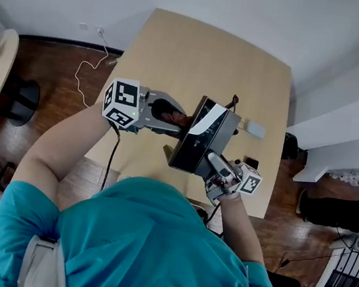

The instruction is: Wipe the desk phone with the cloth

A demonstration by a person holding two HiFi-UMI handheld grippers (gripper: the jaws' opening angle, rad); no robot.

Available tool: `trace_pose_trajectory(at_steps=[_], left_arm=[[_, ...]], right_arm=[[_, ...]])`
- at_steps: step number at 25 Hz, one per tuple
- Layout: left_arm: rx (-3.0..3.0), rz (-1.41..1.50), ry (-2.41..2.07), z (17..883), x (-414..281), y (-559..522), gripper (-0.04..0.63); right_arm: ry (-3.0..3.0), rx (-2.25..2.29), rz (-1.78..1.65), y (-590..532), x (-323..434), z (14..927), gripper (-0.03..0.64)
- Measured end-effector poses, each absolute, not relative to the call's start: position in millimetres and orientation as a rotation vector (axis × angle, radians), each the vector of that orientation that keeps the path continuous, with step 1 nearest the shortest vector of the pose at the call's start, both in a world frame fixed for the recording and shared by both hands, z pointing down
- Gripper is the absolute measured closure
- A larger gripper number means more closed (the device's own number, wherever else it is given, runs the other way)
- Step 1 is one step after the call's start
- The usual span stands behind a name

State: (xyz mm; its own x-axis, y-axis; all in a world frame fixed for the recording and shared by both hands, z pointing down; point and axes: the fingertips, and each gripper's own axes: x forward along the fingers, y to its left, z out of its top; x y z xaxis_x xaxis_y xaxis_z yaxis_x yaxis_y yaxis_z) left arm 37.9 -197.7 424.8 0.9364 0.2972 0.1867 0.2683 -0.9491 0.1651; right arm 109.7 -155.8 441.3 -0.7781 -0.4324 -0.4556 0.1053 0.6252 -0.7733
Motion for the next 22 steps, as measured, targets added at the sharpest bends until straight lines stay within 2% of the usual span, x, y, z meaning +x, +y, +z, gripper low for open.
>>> trace_pose_trajectory(at_steps=[6, 10, 15, 22], left_arm=[[2.983, 0.44, 0.537, 446, 40, -168, 0.466], [2.957, 0.305, 0.229, 448, 16, -195, 0.465], [2.771, 0.158, -0.235, 466, -39, -229, 0.465], [2.605, 0.138, -0.353, 506, -67, -188, 0.465]], right_arm=[[2.137, -0.257, -1.128, -166, 129, 438, 0.443], [2.172, -0.311, -1.166, -176, 130, 458, 0.443], [2.228, -0.49, -1.341, -208, 142, 532, 0.443], [2.198, -0.653, -1.629, -241, 139, 638, 0.443]])
